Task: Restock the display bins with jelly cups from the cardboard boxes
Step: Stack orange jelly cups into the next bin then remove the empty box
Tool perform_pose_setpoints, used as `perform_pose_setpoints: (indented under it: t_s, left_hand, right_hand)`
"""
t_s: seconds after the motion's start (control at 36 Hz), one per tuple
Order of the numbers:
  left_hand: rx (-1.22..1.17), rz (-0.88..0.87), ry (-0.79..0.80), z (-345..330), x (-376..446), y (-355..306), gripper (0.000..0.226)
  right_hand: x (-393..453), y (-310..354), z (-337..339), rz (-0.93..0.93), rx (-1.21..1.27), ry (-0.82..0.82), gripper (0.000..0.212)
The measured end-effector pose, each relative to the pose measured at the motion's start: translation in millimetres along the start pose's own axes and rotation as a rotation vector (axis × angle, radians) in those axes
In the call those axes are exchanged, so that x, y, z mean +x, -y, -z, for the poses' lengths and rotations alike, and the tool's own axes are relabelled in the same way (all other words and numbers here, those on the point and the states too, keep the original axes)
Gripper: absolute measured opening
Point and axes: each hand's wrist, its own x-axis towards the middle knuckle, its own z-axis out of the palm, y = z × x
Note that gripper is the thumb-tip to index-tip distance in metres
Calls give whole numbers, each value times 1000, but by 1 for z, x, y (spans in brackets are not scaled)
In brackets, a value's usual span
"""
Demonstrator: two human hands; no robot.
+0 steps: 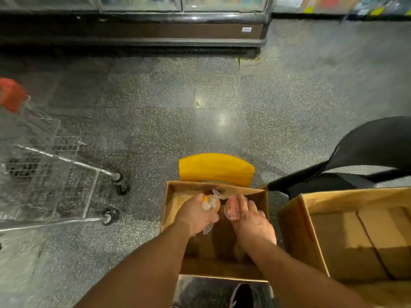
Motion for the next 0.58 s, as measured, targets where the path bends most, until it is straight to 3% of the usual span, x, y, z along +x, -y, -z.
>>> perform_pose_setpoints:
  t_s: [0.06, 0.28, 0.33, 0.5, 0.58]
  left_hand:
    - [34, -35, -26, 14, -18, -15, 41]
    - [137, -342, 22, 67, -133, -118, 59]
    - [180, -430, 30, 77, -176, -150, 58]
    - [386, -671, 13, 72, -299, -250, 62]
    - [441, -803, 25, 57, -358, -294, 54]
  right_hand:
    - [-20, 1, 21, -19, 65, -76, 77]
    - [-177, -7, 134, -70, 161, -419, 63]
    - [-221, -14, 158, -132, 217, -508, 65]
    - [-340, -61, 213, -201, 67, -643, 92]
    - [-406, -86, 244, -293, 139, -745, 76]
